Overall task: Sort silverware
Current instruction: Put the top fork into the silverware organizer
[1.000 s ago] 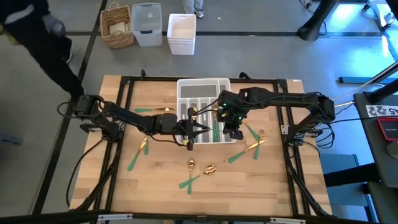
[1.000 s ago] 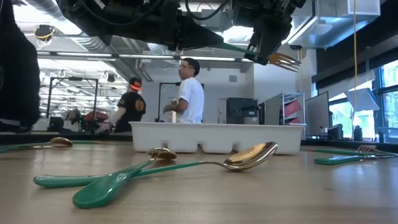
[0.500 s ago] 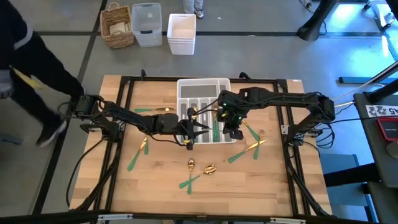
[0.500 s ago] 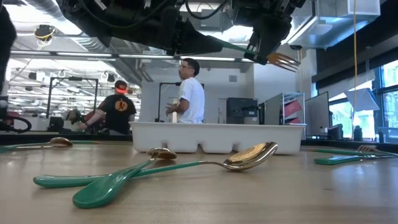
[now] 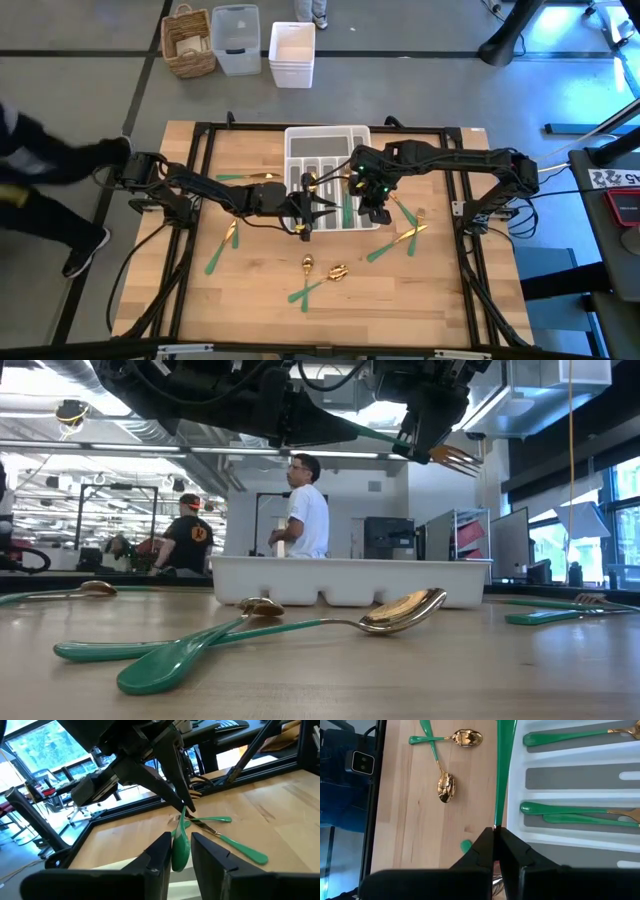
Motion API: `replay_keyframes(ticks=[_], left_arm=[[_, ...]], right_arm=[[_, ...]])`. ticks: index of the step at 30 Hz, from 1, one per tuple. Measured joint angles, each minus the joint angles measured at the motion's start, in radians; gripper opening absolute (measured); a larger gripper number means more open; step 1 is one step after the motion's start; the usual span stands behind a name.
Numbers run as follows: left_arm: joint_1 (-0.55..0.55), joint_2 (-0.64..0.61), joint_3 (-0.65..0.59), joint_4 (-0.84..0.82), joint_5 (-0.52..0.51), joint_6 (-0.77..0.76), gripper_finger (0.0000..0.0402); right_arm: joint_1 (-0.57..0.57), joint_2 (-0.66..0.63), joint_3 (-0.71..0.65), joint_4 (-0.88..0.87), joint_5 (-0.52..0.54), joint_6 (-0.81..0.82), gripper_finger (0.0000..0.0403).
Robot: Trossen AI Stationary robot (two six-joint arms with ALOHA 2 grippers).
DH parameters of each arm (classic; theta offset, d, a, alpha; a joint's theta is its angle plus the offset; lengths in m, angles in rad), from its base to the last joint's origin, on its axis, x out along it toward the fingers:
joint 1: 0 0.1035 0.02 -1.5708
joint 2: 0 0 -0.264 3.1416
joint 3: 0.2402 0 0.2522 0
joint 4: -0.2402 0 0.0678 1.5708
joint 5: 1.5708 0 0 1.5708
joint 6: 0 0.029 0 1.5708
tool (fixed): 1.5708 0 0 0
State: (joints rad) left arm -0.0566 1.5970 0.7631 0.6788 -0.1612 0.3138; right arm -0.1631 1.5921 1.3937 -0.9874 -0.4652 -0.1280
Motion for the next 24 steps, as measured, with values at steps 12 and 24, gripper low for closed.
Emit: replay_keyframes(ticks=[12,24], left_arm=[[-0.002,0.0,0.0,0.007,-0.001,0.0,0.0033],[-0.002,0.0,-0.001,0.01,0.001,-0.103,0.0004]], right_arm=[[0.0,0.0,0.0,-0.001,-0.001,-0.002,0.0016],[0.0,0.0,0.001,-0.002,-0.001,-0.002,0.0017]])
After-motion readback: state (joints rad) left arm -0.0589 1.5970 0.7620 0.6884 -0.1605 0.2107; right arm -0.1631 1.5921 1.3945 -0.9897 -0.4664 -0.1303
